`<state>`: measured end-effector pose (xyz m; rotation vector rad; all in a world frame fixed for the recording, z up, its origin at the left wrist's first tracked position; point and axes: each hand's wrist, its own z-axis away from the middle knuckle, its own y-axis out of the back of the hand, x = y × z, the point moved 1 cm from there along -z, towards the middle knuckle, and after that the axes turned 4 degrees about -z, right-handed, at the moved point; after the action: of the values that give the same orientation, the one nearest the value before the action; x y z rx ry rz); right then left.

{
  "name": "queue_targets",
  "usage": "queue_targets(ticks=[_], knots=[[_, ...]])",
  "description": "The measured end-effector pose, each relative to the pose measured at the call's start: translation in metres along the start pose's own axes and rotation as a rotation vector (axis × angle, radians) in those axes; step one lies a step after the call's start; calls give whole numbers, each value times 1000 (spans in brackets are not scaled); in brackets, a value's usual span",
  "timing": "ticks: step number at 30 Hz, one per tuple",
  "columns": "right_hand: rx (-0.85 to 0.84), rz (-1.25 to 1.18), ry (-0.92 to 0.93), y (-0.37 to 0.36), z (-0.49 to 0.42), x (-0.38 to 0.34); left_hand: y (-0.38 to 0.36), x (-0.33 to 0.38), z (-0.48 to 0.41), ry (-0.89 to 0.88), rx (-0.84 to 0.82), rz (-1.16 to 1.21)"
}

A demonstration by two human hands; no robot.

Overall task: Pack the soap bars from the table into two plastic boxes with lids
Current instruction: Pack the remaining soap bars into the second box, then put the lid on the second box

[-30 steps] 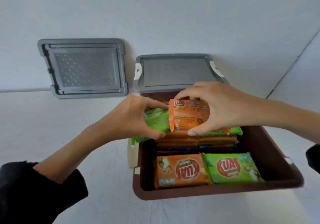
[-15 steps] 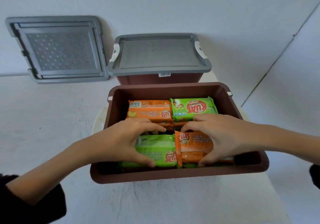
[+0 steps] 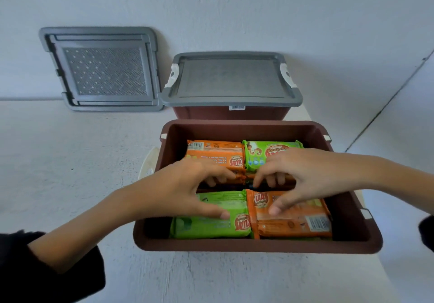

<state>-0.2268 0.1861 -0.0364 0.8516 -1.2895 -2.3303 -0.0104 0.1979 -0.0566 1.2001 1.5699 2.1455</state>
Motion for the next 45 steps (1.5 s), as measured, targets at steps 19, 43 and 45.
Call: queue_targets(ticks=[19,43,45], knots=[[740,-168,-78,106,-280,-96,165,-257,81,361,1019,-36],[1049,-261,-233,101,-337,-73,167,-378,50,467,1100,108],[1090,-252,-187,104,-308,-76,175,-348,59,445,1113,83]])
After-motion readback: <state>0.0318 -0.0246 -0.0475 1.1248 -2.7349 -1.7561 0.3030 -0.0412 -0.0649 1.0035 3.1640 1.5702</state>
